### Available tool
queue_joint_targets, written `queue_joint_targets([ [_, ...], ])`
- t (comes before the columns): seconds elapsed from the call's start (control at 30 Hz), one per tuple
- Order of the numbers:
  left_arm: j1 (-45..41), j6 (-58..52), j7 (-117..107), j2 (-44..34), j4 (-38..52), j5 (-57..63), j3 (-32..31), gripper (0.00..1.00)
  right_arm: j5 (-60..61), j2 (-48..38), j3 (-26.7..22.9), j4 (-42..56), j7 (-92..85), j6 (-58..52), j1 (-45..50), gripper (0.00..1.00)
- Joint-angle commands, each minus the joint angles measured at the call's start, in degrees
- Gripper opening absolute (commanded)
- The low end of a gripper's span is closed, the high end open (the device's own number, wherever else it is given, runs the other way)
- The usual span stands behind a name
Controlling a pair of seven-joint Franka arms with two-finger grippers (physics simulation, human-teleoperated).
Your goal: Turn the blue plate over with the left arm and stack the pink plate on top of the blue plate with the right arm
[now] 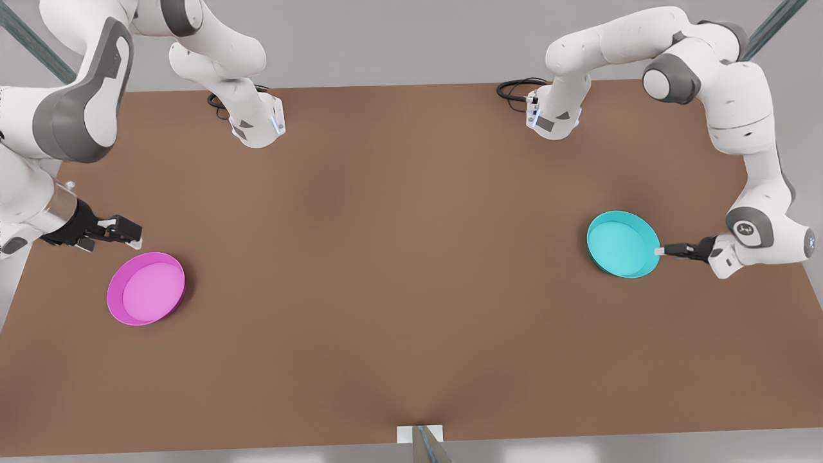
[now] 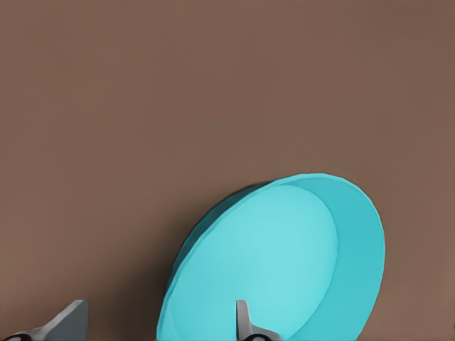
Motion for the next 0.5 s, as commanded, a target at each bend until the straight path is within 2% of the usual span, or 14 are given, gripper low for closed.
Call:
queue_joint_targets([
  [0.0,-0.09,0.61,0.48,-0.16,-0.51,-0.49,0.0,1.0,-0.04,-0.03,-0.12,0.0,-0.01,0.05,-0.33,1.0],
  [0.2,-1.23,3.34,3.04,-0.42,-3.33,-0.31,0.0,1.0,0.05,-0.11,-0.13,0.0,-0.1,-0.21,-0.24,1.0],
  [0.23,-1.5,3.43,3.04,-0.6,-3.59,-0.31,0.0,0.98,-0.04,-0.2,-0.13,0.09,-0.1,-0.3,-0.33,1.0],
  [0.33,-1.76,3.16,3.04,-0.42,-3.59,-0.31,0.0,0.63,-0.04,-0.29,-0.21,0.09,-0.1,-0.13,-0.42,1.0],
  [0.47,-2.02,3.34,3.03,-0.07,-3.59,-0.31,0.0,0.49,0.05,-0.46,-0.74,0.09,-0.27,-0.3,-0.42,1.0],
])
